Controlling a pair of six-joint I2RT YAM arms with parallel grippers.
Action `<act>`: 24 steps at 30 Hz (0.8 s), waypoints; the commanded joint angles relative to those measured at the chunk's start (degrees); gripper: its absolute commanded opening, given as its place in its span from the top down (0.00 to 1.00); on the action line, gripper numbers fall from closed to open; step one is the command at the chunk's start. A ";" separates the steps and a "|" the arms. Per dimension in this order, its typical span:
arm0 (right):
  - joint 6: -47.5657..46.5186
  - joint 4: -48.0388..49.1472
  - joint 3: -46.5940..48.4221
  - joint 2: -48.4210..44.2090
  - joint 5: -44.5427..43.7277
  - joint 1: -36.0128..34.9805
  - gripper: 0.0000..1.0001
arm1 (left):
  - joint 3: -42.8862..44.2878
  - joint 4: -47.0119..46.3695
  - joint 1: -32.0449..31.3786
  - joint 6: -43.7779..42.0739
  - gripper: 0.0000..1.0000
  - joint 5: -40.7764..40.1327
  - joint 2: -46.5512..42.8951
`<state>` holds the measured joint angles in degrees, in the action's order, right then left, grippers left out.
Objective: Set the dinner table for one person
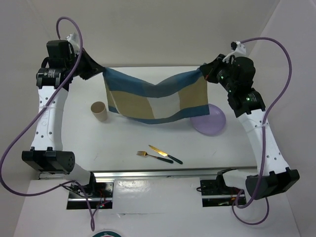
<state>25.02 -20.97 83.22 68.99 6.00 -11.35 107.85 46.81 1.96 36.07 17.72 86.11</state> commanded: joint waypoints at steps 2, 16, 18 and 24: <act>-1.02 4.35 4.40 4.47 2.87 0.37 1.00 | 6.12 -4.26 0.24 -0.49 1.00 5.12 6.77; 2.66 21.14 23.92 27.95 11.31 0.90 1.00 | 31.37 -20.23 3.57 8.82 1.00 20.60 29.12; 2.67 23.24 21.74 27.95 12.02 0.90 1.00 | 31.37 -22.45 5.07 9.97 1.00 21.83 28.60; 2.67 25.89 8.91 19.80 12.55 0.90 1.00 | 23.22 -26.06 8.41 11.13 1.00 26.76 24.12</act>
<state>27.42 -0.38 95.98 94.43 17.23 -10.87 134.23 26.06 9.34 45.67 39.86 115.07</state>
